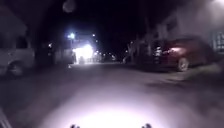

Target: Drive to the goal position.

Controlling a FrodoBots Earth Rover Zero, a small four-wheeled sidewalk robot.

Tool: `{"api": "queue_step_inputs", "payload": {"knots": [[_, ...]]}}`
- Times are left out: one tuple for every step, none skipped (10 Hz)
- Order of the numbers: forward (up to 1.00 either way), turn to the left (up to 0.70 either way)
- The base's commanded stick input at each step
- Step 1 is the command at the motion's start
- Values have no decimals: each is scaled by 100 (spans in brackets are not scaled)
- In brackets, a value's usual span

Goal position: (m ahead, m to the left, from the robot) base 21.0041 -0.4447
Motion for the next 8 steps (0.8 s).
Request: {"api": "queue_step_inputs", "payload": {"knots": [[85,0],[85,0],[85,0],[85,0],[85,0],[85,0],[85,0],[85,0]]}}
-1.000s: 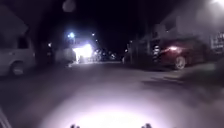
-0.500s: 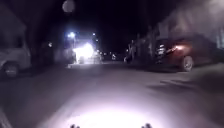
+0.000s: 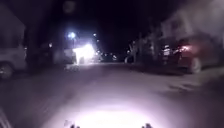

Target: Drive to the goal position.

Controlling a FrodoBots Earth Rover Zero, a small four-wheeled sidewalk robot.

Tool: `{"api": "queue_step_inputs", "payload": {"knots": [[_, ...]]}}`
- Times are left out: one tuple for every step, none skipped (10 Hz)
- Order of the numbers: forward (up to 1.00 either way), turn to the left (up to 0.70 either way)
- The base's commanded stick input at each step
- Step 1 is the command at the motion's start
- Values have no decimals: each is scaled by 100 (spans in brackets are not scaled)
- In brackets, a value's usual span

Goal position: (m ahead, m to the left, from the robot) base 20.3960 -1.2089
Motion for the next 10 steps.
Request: {"api": "queue_step_inputs", "payload": {"knots": [[85,0],[85,0],[85,0],[85,0],[85,0],[85,0],[85,0],[85,0],[85,0],[85,0]]}}
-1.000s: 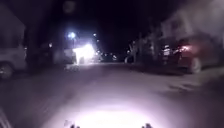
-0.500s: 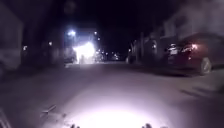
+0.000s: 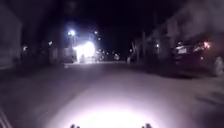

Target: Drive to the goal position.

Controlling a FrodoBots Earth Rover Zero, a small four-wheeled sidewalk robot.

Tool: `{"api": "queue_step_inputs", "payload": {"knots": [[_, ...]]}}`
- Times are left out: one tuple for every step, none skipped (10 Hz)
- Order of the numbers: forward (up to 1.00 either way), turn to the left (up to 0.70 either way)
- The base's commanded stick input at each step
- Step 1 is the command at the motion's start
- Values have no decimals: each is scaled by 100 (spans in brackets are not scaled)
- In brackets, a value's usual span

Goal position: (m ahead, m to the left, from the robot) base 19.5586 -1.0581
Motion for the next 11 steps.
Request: {"api": "queue_step_inputs", "payload": {"knots": [[85,0],[85,0],[85,-3],[85,-18],[85,-34],[85,-34],[85,-34],[85,-34],[85,-34],[85,-34],[85,-25]]}}
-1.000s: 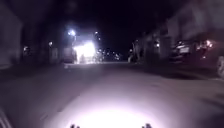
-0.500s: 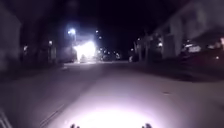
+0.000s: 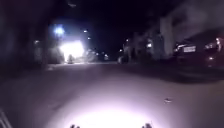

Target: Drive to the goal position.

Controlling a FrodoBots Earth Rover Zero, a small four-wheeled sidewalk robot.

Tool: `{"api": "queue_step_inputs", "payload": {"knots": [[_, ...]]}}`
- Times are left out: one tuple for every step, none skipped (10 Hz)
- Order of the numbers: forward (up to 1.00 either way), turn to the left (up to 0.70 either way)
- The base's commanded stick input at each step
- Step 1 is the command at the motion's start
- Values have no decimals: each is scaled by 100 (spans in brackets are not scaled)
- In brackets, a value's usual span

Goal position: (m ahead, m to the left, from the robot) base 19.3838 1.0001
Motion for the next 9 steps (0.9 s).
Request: {"api": "queue_step_inputs", "payload": {"knots": [[85,0],[85,0],[85,0],[85,0],[85,0],[85,0],[85,0],[85,0],[85,0]]}}
